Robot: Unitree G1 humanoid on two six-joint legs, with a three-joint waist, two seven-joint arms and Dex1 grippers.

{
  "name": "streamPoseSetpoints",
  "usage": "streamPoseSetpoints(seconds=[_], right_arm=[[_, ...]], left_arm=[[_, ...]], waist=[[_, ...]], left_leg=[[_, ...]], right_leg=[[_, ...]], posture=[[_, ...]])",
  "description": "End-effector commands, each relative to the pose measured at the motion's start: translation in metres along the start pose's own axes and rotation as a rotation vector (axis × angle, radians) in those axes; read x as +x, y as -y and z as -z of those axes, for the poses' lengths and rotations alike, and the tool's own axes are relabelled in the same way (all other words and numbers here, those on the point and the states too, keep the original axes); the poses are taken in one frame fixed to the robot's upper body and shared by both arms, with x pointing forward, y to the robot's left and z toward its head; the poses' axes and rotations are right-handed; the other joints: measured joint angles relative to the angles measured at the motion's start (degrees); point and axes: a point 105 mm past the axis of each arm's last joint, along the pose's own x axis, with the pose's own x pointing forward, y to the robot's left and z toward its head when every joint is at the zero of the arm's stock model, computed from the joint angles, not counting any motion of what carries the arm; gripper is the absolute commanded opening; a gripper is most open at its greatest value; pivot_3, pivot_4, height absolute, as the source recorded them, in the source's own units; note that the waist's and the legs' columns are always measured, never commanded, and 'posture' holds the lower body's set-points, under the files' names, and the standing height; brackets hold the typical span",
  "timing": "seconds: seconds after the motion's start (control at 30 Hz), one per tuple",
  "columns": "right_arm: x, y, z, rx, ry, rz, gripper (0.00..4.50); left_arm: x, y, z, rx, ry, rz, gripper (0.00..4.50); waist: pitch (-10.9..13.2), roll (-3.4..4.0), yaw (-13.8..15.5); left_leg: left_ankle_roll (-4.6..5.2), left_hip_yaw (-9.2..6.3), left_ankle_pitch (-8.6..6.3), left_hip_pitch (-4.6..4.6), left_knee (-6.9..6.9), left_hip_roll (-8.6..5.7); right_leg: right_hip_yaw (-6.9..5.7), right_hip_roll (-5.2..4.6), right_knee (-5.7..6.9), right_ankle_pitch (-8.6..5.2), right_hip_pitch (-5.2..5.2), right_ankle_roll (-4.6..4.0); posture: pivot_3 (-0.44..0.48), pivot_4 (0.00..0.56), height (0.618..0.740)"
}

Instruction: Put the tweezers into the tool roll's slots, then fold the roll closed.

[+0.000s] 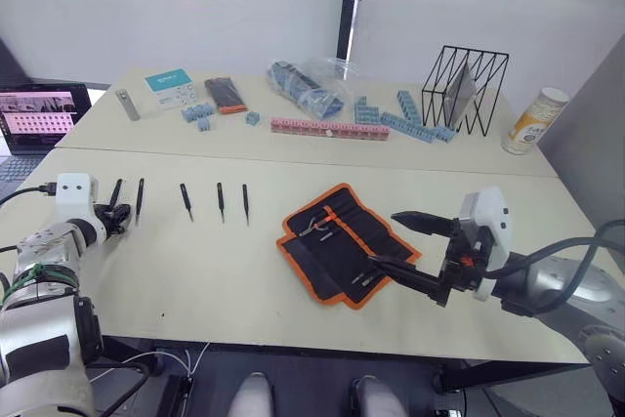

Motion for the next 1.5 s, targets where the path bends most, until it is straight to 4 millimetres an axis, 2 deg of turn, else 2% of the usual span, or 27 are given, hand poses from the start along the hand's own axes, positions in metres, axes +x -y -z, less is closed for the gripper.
streamPoseSetpoints(seconds=[0.03, 0.1, 0.33, 0.57, 0.7, 0.8, 0.9, 0.93, 1.0, 1.07, 1.1, 1.17, 1.27, 1.33, 1.43, 1.5], right_arm=[[-0.003, -0.005, -0.011, -0.045, 0.026, 0.0, 4.5], [-0.004, -0.006, -0.011, -0.046, 0.025, 0.003, 4.5], [-0.003, -0.006, -0.006, -0.043, 0.011, 0.005, 4.5], [-0.002, -0.004, -0.003, -0.039, 0.004, 0.002, 4.5], [-0.001, -0.002, 0.001, -0.038, -0.006, 0.004, 4.5], [0.002, 0.003, 0.004, -0.034, -0.009, 0.015, 4.5], [0.006, 0.014, 0.015, -0.029, -0.028, 0.057, 4.5], [0.008, 0.016, 0.019, -0.032, -0.04, 0.068, 4.5], [0.012, 0.024, 0.032, -0.012, -0.049, 0.106, 4.5], [0.016, 0.028, 0.041, -0.002, -0.052, 0.123, 4.5], [0.018, 0.029, 0.044, 0.004, -0.049, 0.128, 4.24], [0.022, 0.035, 0.06, 0.024, -0.057, 0.169, 3.62], [0.025, 0.041, 0.077, 0.034, -0.062, 0.214, 2.69], [0.028, 0.04, 0.083, 0.037, -0.058, 0.222, 1.95], [0.032, 0.036, 0.095, 0.042, -0.054, 0.23, 0.9], [0.035, 0.034, 0.101, 0.038, -0.057, 0.238, 0.22]], left_arm=[[-0.002, -0.009, 0.015, -0.015, -0.059, -0.061, 0.75], [-0.004, -0.013, 0.014, -0.022, -0.053, -0.078, 0.03], [-0.01, -0.028, 0.003, -0.017, -0.001, -0.143, 0.03], [-0.019, -0.04, -0.037, 0.073, 0.148, -0.167, 0.03], [-0.022, -0.027, -0.068, 0.144, 0.274, -0.061, 0.03], [-0.022, 0.004, -0.089, 0.216, 0.351, 0.126, 0.03], [-0.028, 0.05, -0.105, 0.256, 0.4, 0.379, 0.03], [-0.032, 0.064, -0.106, 0.282, 0.399, 0.451, 0.03], [-0.046, 0.107, -0.102, 0.325, 0.372, 0.644, 0.03], [-0.06, 0.136, -0.096, 0.344, 0.336, 0.765, 0.03], [-0.066, 0.146, -0.093, 0.351, 0.318, 0.81, 0.01], [-0.083, 0.184, -0.084, 0.346, 0.292, 0.952, 0.0], [-0.099, 0.214, -0.071, 0.338, 0.246, 1.064, 0.0], [-0.105, 0.222, -0.063, 0.342, 0.219, 1.096, 0.0], [-0.109, 0.245, -0.045, 0.365, 0.14, 1.131, 0.0], [-0.11, 0.25, -0.039, 0.378, 0.102, 1.125, 0.0]], waist=[[0.0, 0.0, -0.31], [0.0, 0.0, -0.48], [0.0, 0.0, -0.7], [0.13, -0.25, -0.94], [0.21, -0.39, -0.55], [0.22, -0.4, 0.06], [0.22, -0.41, 0.27], [0.23, -0.41, 0.26], [0.22, -0.41, -0.1], [0.23, -0.4, -0.43], [0.23, -0.4, -0.61], [0.24, -0.4, -1.18], [0.25, -0.38, -1.36], [0.26, -0.35, -1.65], [0.26, -0.35, -1.65], [0.27, -0.34, -1.5]], left_leg=[[0.0, 0.01, 0.0, 0.03, 0.0, 0.01], [0.01, 0.02, 0.01, 0.1, 0.03, 0.01], [0.03, 0.02, 0.02, 0.11, 0.04, 0.01], [0.4, -0.01, 0.26, -0.03, 0.03, 0.01], [0.42, -0.01, 0.26, -0.14, 0.03, 0.0], [0.41, -0.01, 0.26, -0.19, 0.02, 0.0], [0.41, -0.01, 0.26, -0.23, 0.04, 0.0], [0.41, -0.02, 0.27, -0.24, 0.05, 0.0], [0.43, 0.0, 0.28, -0.24, 0.08, 0.0], [0.43, 0.0, 0.27, -0.22, 0.08, -0.01], [0.43, -0.01, 0.27, -0.23, 0.06, 0.0], [0.44, -0.06, 0.28, -0.22, 0.04, 0.01], [0.45, -0.14, 0.28, -0.21, 0.07, 0.01], [0.45, -0.12, 0.28, -0.18, 0.11, 0.01], [0.46, -0.11, 0.29, -0.11, 0.11, 0.02], [0.47, -0.12, 0.29, -0.11, 0.14, 0.01]], right_leg=[[0.0, 0.0, 0.0, 0.0, 0.0, -0.01], [0.0, 0.0, 0.02, 0.0, 0.04, -0.01], [0.0, 0.0, 0.12, 0.02, 0.02, -0.01], [0.0, 0.0, 0.11, 0.09, -0.05, 0.09], [0.0, 0.0, 0.06, 0.09, -0.11, 0.08], [0.0, 0.0, 0.03, 0.08, -0.12, 0.05], [0.0, 0.0, 0.02, 0.04, -0.11, -0.01], [0.0, 0.0, 0.01, 0.04, -0.1, -0.02], [0.03, 0.0, 0.0, 0.05, -0.09, -0.03], [0.08, 0.0, 0.06, 0.09, -0.06, 0.03], [0.09, 0.04, 0.06, 0.12, -0.1, 0.1], [0.09, 0.09, 0.13, 0.18, -0.13, 0.23], [0.1, 0.13, 0.14, 0.14, -0.08, 0.23], [0.13, 0.13, 0.15, 0.09, -0.06, 0.13], [0.19, 0.16, 0.2, 0.01, -0.07, -0.01], [0.2, 0.17, 0.19, 0.01, -0.03, -0.01]], posture=[[0.0, 0.15, 0.721], [0.0, 0.15, 0.721], [0.0, 0.15, 0.721], [0.0, 0.15, 0.721], [0.0, 0.15, 0.721], [0.0, 0.15, 0.721], [0.0, 0.15, 0.721], [0.0, 0.15, 0.721], [0.0, 0.15, 0.721], [0.0, 0.15, 0.721], [0.0, 0.15, 0.721], [0.0, 0.15, 0.721], [0.0, 0.15, 0.721], [0.0, 0.15, 0.721], [0.0, 0.15, 0.721], [0.0, 0.15, 0.721]])
